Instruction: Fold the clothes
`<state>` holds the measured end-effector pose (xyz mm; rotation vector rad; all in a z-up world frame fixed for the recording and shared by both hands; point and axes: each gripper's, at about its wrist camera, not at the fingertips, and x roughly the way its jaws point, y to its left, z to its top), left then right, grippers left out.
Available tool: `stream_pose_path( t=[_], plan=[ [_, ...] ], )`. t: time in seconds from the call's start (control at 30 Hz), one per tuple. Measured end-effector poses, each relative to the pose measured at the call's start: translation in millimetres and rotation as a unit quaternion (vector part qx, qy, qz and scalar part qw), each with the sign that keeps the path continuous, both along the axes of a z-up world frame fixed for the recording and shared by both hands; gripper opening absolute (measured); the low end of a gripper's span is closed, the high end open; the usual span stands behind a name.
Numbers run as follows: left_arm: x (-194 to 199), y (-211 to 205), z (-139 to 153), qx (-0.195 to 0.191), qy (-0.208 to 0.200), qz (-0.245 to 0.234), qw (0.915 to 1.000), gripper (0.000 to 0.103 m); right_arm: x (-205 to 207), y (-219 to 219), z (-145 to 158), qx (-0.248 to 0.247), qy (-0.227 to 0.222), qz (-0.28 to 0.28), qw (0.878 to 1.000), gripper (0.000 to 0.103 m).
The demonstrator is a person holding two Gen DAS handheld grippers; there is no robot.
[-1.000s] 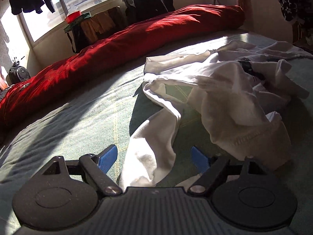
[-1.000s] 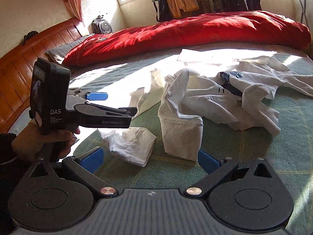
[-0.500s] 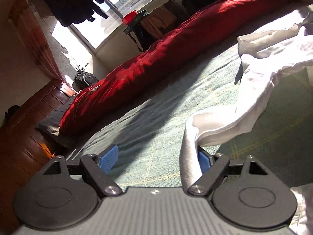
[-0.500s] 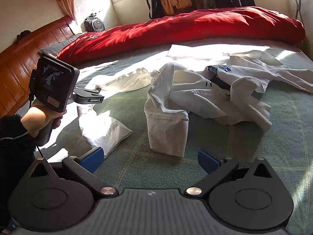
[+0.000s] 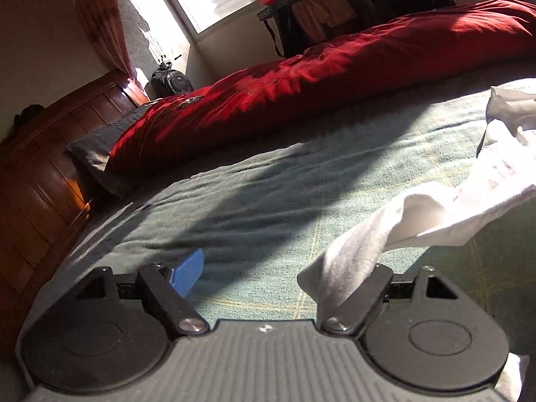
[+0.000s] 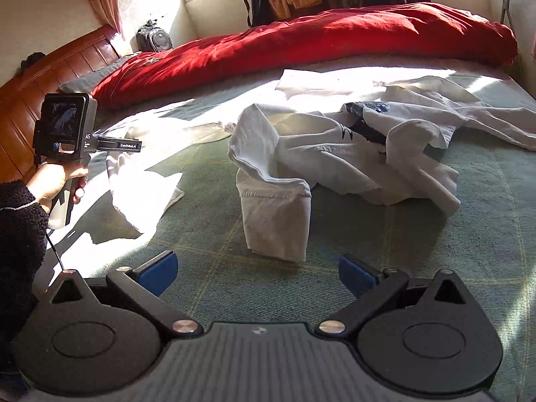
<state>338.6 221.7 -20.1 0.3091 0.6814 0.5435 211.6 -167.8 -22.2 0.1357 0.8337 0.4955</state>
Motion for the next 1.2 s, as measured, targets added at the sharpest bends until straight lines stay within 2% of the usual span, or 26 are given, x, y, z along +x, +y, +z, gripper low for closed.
stream_pose_path(
  t=[0.17,0.27,0.4,0.5,0.6,0.67,0.73,0.8,0.93,1.1,1.2],
  plan=[
    [25,39,25,-0.012,-0.026,0.042,0.9987,0.072,4,0,-2,-0.012,0.001,-0.005,1.000,0.103],
    [42,59,32,-0.018,-0.028,0.055,0.9979,0.073,7,-1,-4,-0.017,0.005,-0.010,1.000,0.103],
    [61,72,26,-0.008,-0.015,0.063,0.9979,0.073,11,-2,-6,-0.030,0.008,-0.018,0.999,0.103],
    [68,90,16,-0.027,-0.009,0.077,0.9966,0.073,15,-2,-8,-0.036,0.012,-0.024,0.999,0.103],
    [72,103,9,-0.022,-0.003,0.079,0.9966,0.073,20,-1,-11,-0.044,0.016,-0.027,0.999,0.103],
    [75,112,-1,-0.046,0.019,0.061,0.9969,0.075,23,1,-13,-0.046,0.018,-0.027,0.998,0.103],
    [80,117,-16,-0.065,0.070,0.045,0.9944,0.075,26,5,-15,-0.046,0.022,-0.026,0.998,0.103],
    [74,117,-30,-0.058,0.096,0.035,0.9930,0.075,27,9,-16,-0.046,0.025,-0.020,0.998,0.103],
    [50,119,-36,-0.076,0.095,0.019,0.9924,0.075,26,17,-15,-0.048,0.022,-0.005,0.999,0.103],
    [17,117,-22,-0.067,0.096,0.006,0.9931,0.075,18,17,-8,-0.042,0.016,-0.002,0.999,0.103],
    [-4,101,-10,-0.058,0.093,-0.026,0.9936,0.075,10,14,-1,-0.035,0.008,-0.004,0.999,0.103]
  ],
)
